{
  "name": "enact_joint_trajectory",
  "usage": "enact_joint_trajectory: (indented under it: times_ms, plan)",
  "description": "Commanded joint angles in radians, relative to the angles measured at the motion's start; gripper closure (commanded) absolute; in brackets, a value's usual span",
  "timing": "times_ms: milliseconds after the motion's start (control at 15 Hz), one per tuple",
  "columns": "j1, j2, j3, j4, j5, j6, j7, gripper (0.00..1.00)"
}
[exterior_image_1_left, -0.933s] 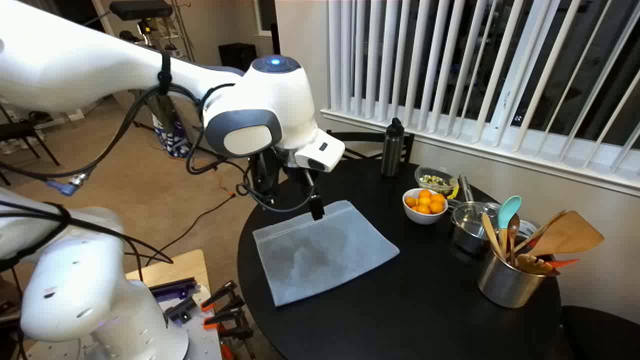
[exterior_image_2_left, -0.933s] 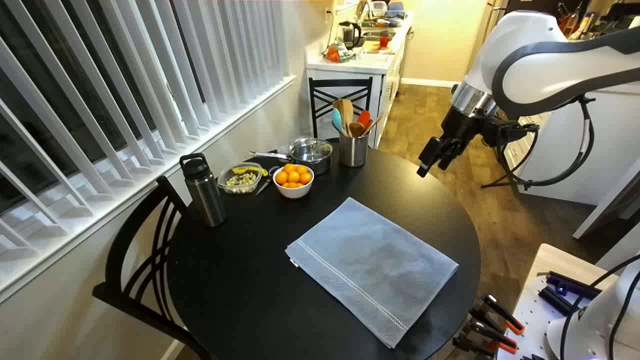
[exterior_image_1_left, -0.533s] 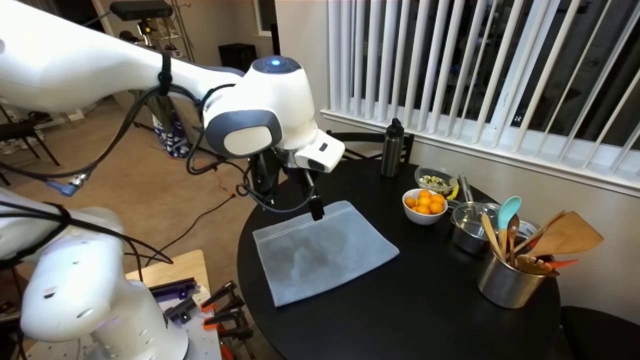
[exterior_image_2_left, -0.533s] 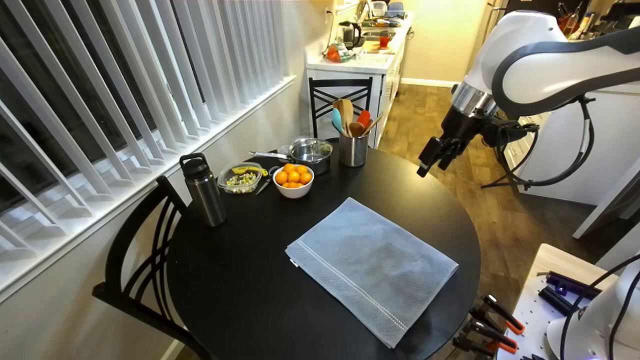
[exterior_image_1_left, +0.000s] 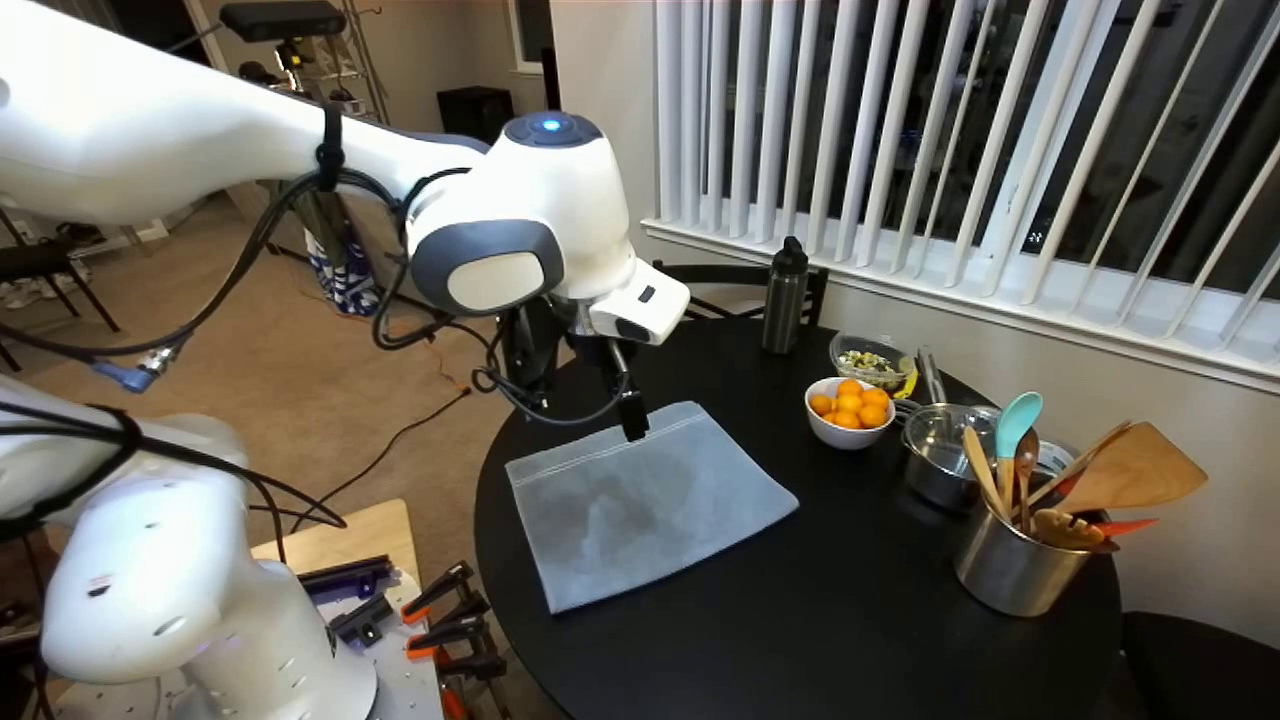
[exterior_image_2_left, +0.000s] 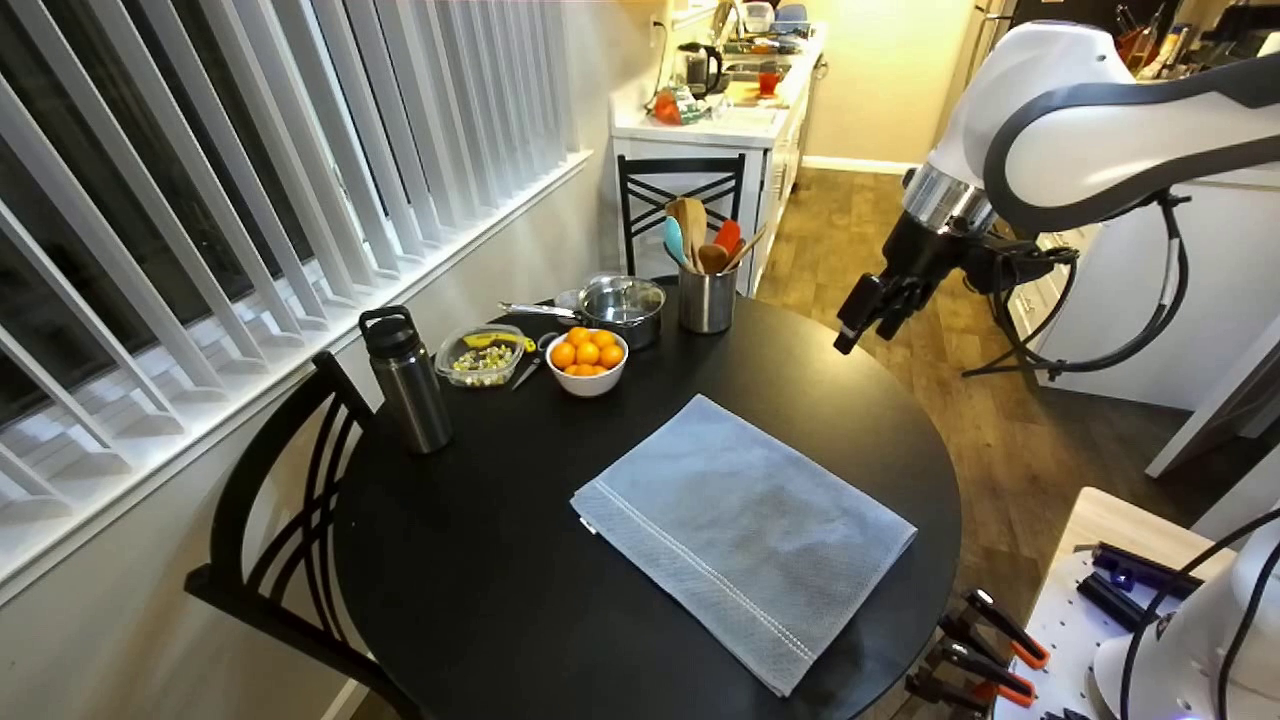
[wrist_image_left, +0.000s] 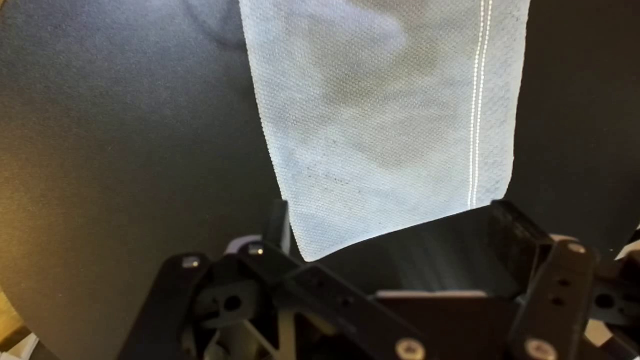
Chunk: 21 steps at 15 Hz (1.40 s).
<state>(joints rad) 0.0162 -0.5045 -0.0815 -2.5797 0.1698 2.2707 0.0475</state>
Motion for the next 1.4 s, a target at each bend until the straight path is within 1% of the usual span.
enact_joint_trajectory:
  times_ms: [0, 133, 200, 400, 533, 600, 667, 800, 933, 1067, 1133, 1333]
  plan:
    - [-0.014, -0.002, 0.013, 0.003, 0.012, -0.004, 0.006, 0.00]
    - [-0.009, -0.010, 0.011, -0.032, 0.064, 0.035, 0.048, 0.00]
    - [-0.006, -0.007, 0.014, -0.065, 0.108, 0.061, 0.091, 0.00]
    - [0.008, 0.023, 0.019, -0.114, 0.196, 0.115, 0.112, 0.00]
    - [0.009, 0.078, 0.030, -0.086, 0.232, 0.156, 0.145, 0.00]
    - [-0.003, 0.132, 0.047, -0.032, 0.212, 0.151, 0.180, 0.00]
    - [-0.013, 0.165, 0.062, -0.003, 0.189, 0.154, 0.210, 0.00]
    - [-0.063, 0.277, 0.123, 0.105, 0.055, 0.112, 0.353, 0.00]
    - [-0.076, 0.387, 0.164, 0.210, -0.070, 0.058, 0.476, 0.00]
    - [-0.055, 0.497, 0.183, 0.309, -0.162, -0.021, 0.565, 0.00]
    - [-0.033, 0.547, 0.189, 0.353, -0.197, -0.067, 0.594, 0.00]
    - [0.037, 0.666, 0.184, 0.470, -0.288, -0.218, 0.617, 0.00]
